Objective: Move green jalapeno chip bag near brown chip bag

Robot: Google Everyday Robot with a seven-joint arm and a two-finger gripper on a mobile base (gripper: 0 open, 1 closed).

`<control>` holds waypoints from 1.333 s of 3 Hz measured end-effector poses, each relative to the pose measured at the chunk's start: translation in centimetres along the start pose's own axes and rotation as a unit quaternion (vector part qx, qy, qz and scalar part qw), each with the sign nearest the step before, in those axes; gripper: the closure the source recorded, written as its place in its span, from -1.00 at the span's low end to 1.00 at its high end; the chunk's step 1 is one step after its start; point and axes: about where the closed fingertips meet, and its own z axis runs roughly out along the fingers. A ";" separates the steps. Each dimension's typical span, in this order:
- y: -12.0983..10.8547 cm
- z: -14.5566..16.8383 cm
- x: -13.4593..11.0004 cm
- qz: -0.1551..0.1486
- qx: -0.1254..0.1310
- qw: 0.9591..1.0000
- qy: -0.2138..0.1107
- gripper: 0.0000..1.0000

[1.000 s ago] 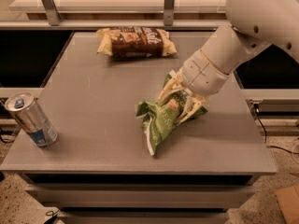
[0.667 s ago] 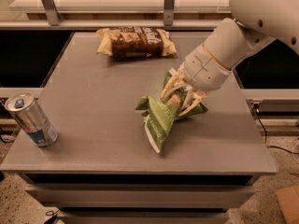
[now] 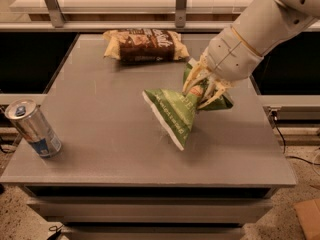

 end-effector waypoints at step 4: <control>-6.2 -3.6 0.3 -0.043 0.049 0.998 0.016 1.00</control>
Offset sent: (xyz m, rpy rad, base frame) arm 0.0214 -0.0017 0.0558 0.0595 -0.1018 0.0080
